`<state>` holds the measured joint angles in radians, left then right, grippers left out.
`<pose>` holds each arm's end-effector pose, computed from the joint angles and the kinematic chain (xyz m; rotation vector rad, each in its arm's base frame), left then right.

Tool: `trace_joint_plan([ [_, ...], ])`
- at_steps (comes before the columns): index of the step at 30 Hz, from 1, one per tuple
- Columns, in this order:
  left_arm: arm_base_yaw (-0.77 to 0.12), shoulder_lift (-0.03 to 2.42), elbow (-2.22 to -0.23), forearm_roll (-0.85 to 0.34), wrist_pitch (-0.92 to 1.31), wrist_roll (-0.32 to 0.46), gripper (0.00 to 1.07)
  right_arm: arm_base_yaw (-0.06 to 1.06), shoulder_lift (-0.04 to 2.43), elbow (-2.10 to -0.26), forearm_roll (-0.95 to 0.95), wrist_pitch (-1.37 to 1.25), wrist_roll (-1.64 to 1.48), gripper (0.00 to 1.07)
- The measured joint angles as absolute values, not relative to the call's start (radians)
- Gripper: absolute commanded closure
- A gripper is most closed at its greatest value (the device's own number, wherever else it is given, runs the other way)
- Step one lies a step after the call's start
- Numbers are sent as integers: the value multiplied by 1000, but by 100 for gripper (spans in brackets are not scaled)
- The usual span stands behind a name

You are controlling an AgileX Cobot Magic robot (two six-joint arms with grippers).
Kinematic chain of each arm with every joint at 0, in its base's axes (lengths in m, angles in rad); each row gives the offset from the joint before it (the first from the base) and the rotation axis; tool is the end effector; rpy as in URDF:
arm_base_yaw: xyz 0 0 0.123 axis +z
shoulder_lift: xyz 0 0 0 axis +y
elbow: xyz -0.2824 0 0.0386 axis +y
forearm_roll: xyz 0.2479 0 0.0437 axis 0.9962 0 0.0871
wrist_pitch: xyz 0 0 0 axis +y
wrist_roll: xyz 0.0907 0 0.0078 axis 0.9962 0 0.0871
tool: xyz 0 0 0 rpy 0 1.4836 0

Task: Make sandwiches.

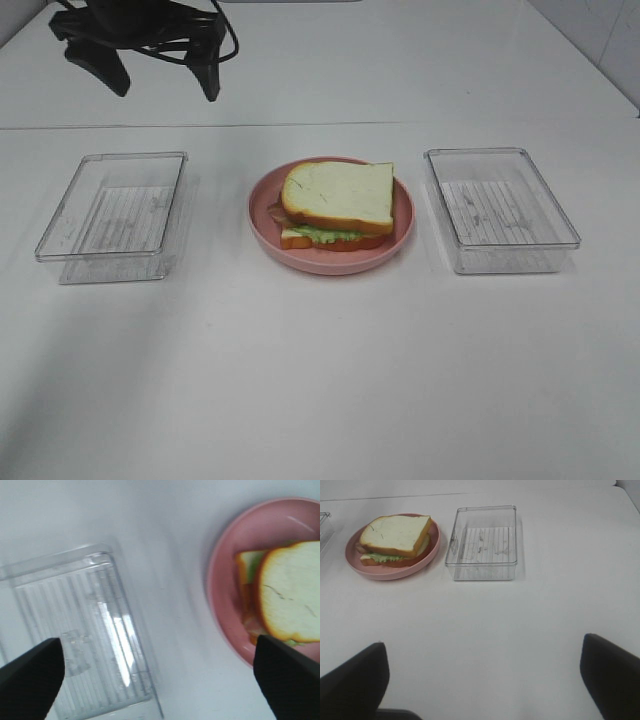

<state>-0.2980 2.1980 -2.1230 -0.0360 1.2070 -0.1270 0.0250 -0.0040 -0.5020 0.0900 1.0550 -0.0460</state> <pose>0.4587 -0.1441 0.2693 0.2283 2.7678 -0.1604 -0.0058 0.0070 0.2784 -0.0762 2.0292 0.0943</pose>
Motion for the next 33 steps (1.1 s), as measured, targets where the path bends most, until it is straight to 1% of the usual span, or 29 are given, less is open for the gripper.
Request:
trace_joint_plan([
  [4,-268,2197,-2123,-7,1210,-139,11,25,-4,-502,90,1055,-46,9],
  [6,-215,2194,-2123,-7,1211,-136,11,25,-4,-502,90,1055,-46,9],
  [7,-215,2194,-2123,-7,1211,-136,11,25,-4,-502,90,1055,-46,9],
  [9,-139,2182,-2123,0,1211,-110,11,25,-4,-502,90,1055,-46,9],
  [10,-139,2182,-2123,0,1211,-110,11,25,-4,-502,90,1055,-46,9],
  [12,-102,2178,-2123,-7,1211,-95,11,25,-4,-502,90,1055,-46,9],
  [13,-102,2178,-2123,-7,1211,-95,11,25,-4,-502,90,1055,-46,9],
  [14,-64,2171,-2122,-20,1211,-81,11,25,-4,-502,90,1055,-46,9],
  [15,-64,2171,-2122,-20,1211,-81,11,25,-4,-502,90,1055,-46,9],
  [16,-41,2154,-2098,-41,1211,-63,11,25,-4,-502,90,1055,-46,9],
  [18,-38,2142,-2080,-44,1211,-56,11,25,-4,-502,90,1055,-46,9],
  [20,-38,2069,-1975,-43,1210,-41,11,25,-4,-502,90,1055,-46,9],
  [21,-38,2069,-1975,-43,1210,-41,11,25,-4,-502,90,1055,-46,9],
  [23,-43,1955,-1811,-43,1189,-37,11,25,-4,-502,90,1055,-46,9],
  [24,-45,1861,-1682,-44,1128,-35,11,25,-4,-502,90,1055,-46,9],
  [25,-45,1861,-1682,-44,1128,-35,11,25,-4,-502,90,1055,-46,9],
  [26,-45,1802,-1606,-44,1094,-34,11,25,-4,-502,90,1055,-46,9],
  [27,-45,1670,-1467,-44,1038,-26,11,25,-4,-502,90,1055,-46,9],
  [28,-45,1670,-1467,-44,1038,-26,11,25,-4,-502,90,1055,-46,9],
  [29,-45,1599,-1391,-44,1016,-22,11,25,-4,-502,90,1055,-46,9],
  [30,-45,1460,-1246,-44,967,-14,11,25,-4,-502,90,1055,-46,9],
  [33,-45,1395,-1193,-44,947,-14,11,25,-4,-502,90,1055,-46,9],
])
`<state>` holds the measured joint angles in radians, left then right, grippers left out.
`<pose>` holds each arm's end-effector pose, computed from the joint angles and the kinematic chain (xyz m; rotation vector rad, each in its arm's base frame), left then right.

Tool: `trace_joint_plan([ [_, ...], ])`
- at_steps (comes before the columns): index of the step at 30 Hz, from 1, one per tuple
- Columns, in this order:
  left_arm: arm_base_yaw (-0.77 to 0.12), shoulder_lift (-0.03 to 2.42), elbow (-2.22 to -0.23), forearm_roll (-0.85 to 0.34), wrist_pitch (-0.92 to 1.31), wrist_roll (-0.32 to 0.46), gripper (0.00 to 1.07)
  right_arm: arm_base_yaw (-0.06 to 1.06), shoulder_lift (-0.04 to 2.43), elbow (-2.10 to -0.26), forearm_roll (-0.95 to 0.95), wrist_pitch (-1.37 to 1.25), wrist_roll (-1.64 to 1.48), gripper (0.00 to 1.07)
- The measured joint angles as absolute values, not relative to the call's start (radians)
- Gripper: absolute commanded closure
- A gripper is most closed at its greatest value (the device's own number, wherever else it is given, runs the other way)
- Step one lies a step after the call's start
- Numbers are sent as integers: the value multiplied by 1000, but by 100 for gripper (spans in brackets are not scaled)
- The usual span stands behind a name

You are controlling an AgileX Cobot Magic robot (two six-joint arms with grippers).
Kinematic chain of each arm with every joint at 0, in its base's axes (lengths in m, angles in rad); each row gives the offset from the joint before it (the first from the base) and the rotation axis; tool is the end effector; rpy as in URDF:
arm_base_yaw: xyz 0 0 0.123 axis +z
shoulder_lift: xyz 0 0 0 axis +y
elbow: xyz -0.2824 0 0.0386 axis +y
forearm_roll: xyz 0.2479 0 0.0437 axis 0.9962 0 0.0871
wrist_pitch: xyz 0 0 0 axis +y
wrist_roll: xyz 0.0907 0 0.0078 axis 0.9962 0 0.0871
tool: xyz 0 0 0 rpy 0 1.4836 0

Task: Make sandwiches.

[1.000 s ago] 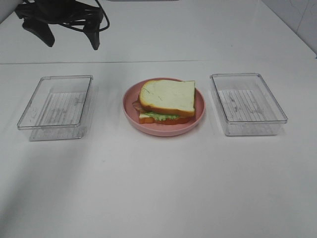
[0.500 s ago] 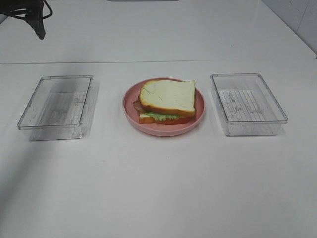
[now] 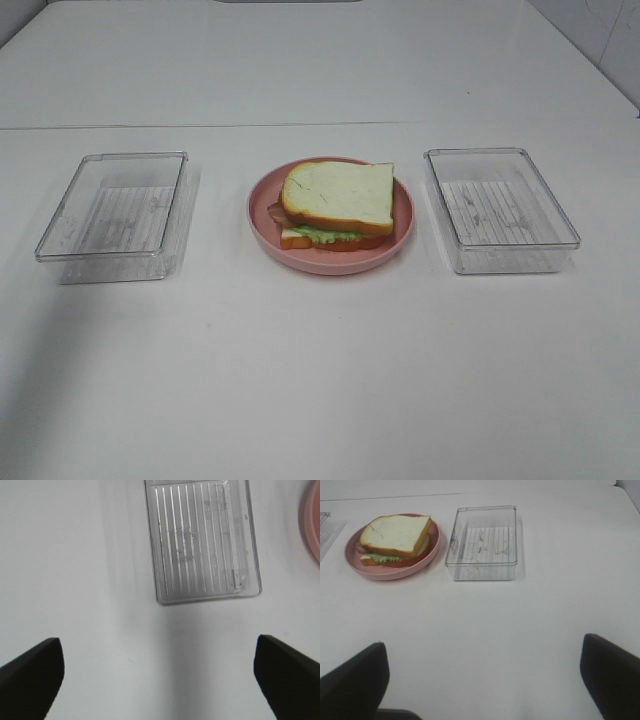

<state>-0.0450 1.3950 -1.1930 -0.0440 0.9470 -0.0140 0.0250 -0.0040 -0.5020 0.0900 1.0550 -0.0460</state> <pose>0.2841 -0.0160 0.3214 0.0192 2.6330 -0.0760 -0.0058 0.0070 0.2784 -0.0762 2.0292 0.0943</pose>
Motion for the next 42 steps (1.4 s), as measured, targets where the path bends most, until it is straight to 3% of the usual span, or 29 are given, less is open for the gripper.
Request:
trace_joint_plan([
  [2,-45,1092,-977,-44,906,-13,11,25,-4,-502,90,1055,-46,9],
  [6,-45,937,-887,-44,903,-11,11,25,-4,-502,90,1055,-46,9],
  [9,-45,593,-728,-44,919,-11,11,25,-4,-502,90,1055,-46,9],
  [20,-45,21,-529,-34,991,-11,11,25,-4,-502,90,1055,-46,9],
  [42,-45,-5,-504,-17,1036,-11,11,25,-4,-502,90,1055,-46,9],
])
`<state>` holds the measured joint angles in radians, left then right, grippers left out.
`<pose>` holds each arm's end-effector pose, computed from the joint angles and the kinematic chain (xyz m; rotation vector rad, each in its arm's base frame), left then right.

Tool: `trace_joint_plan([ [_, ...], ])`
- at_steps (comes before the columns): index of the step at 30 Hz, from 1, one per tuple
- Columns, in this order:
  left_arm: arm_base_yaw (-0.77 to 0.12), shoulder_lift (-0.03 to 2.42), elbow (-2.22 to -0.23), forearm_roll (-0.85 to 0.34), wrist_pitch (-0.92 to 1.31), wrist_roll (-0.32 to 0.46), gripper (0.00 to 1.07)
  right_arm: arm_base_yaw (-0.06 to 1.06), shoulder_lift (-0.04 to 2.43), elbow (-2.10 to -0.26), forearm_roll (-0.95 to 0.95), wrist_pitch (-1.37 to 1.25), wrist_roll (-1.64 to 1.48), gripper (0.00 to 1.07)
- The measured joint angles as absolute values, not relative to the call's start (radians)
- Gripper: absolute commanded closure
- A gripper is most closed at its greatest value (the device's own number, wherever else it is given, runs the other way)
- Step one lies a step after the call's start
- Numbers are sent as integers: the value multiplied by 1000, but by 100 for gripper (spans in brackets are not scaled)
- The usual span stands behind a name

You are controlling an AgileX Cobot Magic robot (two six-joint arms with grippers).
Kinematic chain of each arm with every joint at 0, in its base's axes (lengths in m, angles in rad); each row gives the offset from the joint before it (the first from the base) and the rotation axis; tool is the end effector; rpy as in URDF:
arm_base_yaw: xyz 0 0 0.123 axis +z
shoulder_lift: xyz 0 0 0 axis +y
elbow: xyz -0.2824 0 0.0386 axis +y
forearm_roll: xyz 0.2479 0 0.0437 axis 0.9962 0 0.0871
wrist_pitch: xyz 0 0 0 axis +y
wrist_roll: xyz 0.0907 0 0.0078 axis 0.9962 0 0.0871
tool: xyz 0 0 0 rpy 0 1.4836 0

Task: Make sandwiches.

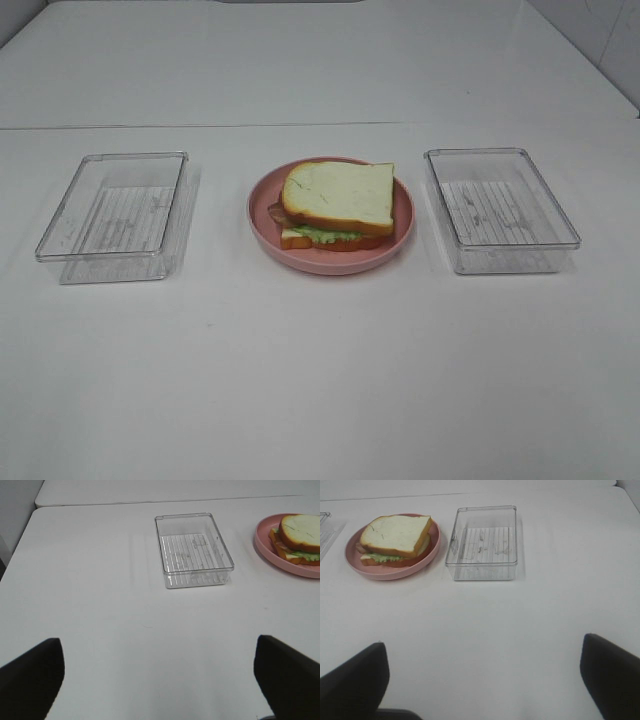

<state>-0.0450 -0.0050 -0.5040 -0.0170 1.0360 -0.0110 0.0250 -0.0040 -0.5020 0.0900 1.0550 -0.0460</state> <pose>-0.0052 -0.0011 0.2803 0.0348 2.0106 -0.0560 -0.0058 0.0070 0.2784 -0.0762 2.0292 0.0943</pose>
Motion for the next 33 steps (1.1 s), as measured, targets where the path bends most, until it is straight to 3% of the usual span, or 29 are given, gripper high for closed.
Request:
trace_joint_plan([
  [8,-2,-5,-504,-17,1036,-11,11,25,-4,-502,90,1055,-46,9],
  [33,1,-5,-504,-17,1036,-11,11,25,-4,-502,90,1055,-46,9],
])
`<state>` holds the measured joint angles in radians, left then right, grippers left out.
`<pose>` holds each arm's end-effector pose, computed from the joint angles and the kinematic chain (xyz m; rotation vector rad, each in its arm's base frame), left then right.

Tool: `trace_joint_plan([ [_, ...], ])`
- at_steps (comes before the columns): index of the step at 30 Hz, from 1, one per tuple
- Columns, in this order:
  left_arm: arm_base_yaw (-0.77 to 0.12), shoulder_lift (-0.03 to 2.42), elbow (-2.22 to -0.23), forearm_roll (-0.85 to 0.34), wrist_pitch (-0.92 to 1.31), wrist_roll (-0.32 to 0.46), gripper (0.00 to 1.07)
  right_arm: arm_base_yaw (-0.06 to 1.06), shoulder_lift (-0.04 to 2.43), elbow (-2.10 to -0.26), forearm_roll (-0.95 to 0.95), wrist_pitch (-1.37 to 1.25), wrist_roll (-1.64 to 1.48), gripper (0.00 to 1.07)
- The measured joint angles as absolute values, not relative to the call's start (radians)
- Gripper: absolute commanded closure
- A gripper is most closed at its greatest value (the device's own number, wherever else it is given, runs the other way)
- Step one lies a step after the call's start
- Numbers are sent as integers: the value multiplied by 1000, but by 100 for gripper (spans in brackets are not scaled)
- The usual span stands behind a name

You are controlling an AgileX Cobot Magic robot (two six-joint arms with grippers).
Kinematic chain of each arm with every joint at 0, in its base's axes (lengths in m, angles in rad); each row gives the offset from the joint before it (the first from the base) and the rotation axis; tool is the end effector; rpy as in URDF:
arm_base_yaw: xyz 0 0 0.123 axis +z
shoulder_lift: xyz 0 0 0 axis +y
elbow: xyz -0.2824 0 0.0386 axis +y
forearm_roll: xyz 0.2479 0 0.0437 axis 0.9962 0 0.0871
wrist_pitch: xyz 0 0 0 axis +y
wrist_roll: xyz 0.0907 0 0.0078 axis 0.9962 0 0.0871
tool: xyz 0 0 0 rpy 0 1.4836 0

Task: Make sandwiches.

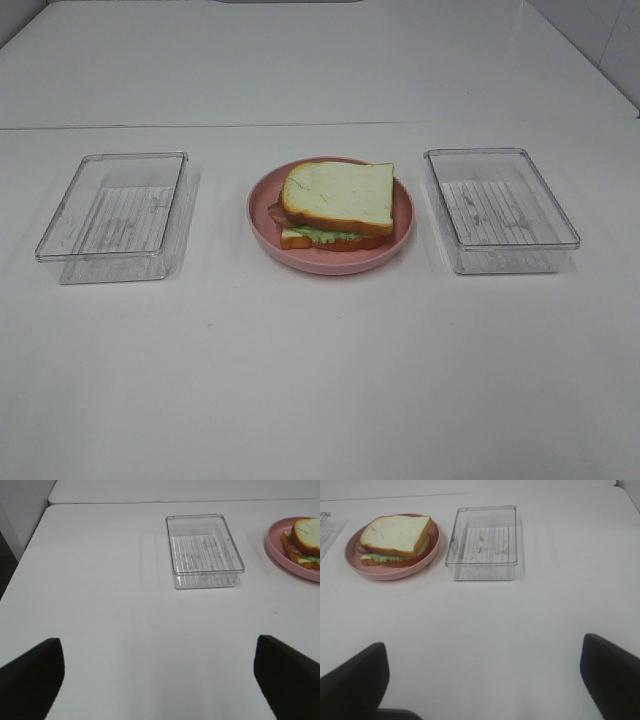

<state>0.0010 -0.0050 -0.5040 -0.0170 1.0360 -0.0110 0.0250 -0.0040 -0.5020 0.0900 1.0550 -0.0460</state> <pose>-0.0051 -0.0013 0.2803 -0.0114 2.0106 -0.0266 -0.0058 0.0070 0.2784 -0.0762 2.0292 0.0943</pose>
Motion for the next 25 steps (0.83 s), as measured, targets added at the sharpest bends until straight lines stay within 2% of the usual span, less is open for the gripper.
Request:
trace_joint_plan([
  [25,1,-5,-504,-17,1036,-11,11,25,-4,-502,90,1055,-46,9],
])
